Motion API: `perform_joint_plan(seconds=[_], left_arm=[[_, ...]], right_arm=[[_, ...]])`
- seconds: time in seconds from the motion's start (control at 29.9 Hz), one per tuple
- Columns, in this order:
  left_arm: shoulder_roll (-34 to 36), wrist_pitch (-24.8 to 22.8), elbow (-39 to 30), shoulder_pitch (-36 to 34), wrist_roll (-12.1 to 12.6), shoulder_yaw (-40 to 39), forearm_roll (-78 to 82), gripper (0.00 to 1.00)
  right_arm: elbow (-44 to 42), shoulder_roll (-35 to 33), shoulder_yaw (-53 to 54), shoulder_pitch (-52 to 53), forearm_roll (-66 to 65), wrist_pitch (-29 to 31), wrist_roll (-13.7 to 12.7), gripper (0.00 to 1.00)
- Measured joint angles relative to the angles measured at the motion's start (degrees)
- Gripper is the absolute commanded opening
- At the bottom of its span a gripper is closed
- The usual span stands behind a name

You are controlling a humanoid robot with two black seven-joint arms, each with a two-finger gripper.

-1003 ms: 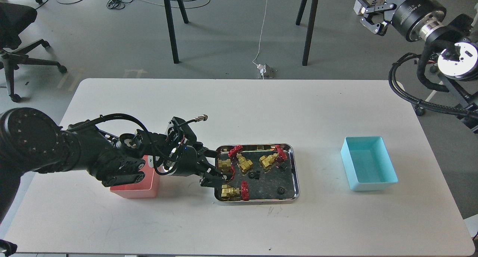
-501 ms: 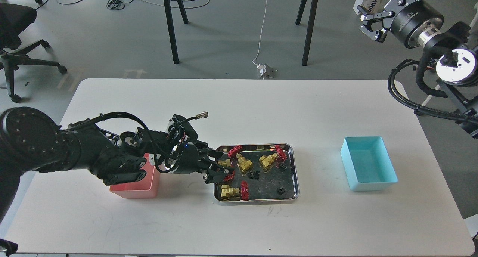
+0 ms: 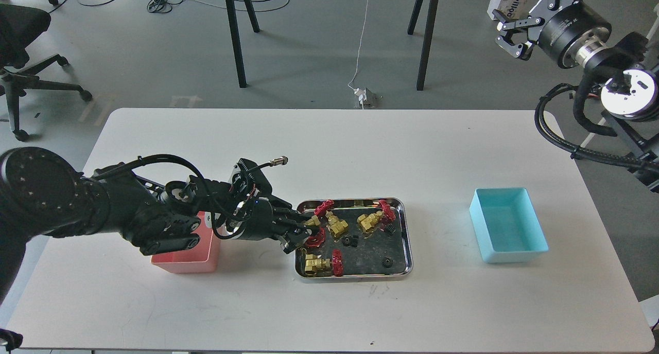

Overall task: Place valve in pink box and gear in blue box
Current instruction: 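Close the left gripper on a red-handled brass valve in the tray, then lift the valve and carry it over the pink box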

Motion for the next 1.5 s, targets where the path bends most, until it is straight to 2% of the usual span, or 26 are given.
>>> perform_joint_plan(seconds=[0.4, 0.53, 0.7, 0.84, 0.94, 1.07, 1.2, 1.27, 1.5], left_arm=[[1.41, 0.87, -1.38, -2.31, -0.01, -0.23, 0.05, 0.2], [3.92, 1.03, -5.22, -4.87, 0.0, -0.3, 0.03, 0.2], [9.02, 1.07, -12.42, -8.78, 0.0, -1.85, 0.02, 0.2], [15.79, 1.07, -17.19, -11.74, 0.0, -2.76, 0.6, 0.2], [22.34, 1.07, -21.35, -14.21, 0.01, -3.26, 1.88, 0.2], [30.85, 1.07, -23.64, -14.98, 0.0, -4.21, 5.96, 0.2], [36.71, 1.06, -23.89, -13.16, 0.01, -4.36, 9.27, 0.21], [38.61, 1.05, -23.89, -11.02, 0.01, -4.45, 9.98, 0.21], [41.42, 2.75, -22.95, -4.67, 0.0, -5.26, 10.35, 0.21]], right_arm=[[0.0, -0.01, 0.41, -0.59, 0.0, -0.1, 0.11, 1.0], [0.0, 0.02, 0.58, -0.7, 0.0, -0.1, 0.11, 1.0], [-0.06, 0.05, 0.76, -0.7, 0.0, -0.16, 0.12, 1.0], [0.19, 0.22, 0.94, -0.12, 0.13, -0.74, 0.12, 1.0], [0.52, 0.74, 0.84, 1.47, 0.19, -4.62, -0.01, 1.0], [1.0, 1.42, 0.18, 4.88, 0.38, -11.26, -2.0, 1.0], [0.75, 3.55, -0.17, 7.04, 0.04, -13.48, -6.22, 1.0], [0.02, 4.2, -0.23, 8.32, -0.05, -14.51, -7.53, 1.0], [-2.47, 5.6, -0.28, 10.27, -0.09, -17.42, -8.31, 1.0]])
